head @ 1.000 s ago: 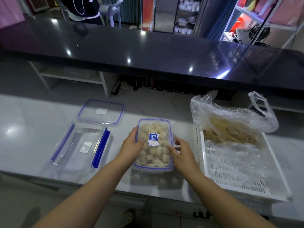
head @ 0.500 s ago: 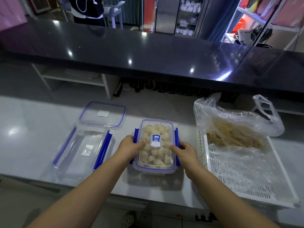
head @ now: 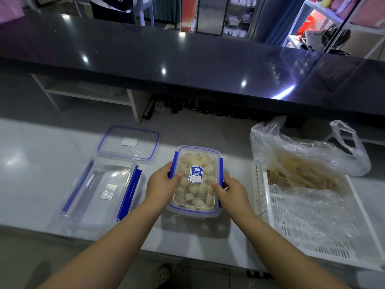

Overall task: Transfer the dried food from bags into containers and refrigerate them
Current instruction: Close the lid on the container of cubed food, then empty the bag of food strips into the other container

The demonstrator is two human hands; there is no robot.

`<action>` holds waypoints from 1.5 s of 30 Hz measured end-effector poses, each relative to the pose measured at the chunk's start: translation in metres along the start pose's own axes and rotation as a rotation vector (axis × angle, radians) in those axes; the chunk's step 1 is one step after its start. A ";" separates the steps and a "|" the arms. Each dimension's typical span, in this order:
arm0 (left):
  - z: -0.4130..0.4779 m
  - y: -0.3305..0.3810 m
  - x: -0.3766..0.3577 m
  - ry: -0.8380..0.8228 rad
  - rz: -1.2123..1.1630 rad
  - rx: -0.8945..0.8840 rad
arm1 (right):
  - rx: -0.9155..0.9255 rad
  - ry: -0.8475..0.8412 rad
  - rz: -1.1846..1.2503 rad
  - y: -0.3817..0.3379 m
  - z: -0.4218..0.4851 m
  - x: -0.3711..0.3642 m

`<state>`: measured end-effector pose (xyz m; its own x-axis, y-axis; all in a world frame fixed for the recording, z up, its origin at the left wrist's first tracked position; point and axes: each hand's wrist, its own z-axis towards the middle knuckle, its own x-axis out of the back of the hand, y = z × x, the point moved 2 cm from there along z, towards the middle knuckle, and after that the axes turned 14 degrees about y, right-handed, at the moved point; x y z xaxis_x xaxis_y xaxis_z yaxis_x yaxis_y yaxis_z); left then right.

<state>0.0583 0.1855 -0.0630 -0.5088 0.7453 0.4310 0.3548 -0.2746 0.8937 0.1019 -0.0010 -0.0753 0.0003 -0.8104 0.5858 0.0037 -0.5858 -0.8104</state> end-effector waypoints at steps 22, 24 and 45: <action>0.004 0.102 -0.062 -0.054 0.281 -0.550 | 0.303 0.311 -0.154 -0.008 0.031 0.117; -0.003 0.123 -0.085 -0.094 0.295 -0.650 | 0.296 0.471 -0.119 -0.001 0.036 0.150; -0.016 0.184 -0.205 -0.372 0.476 -0.720 | -0.051 0.511 -0.112 0.053 0.110 0.239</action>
<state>0.2154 -0.0273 0.0149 -0.1076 0.5698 0.8147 -0.1728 -0.8177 0.5490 0.2123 -0.2257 0.0217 -0.4853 -0.6331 0.6031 -0.0728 -0.6581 -0.7494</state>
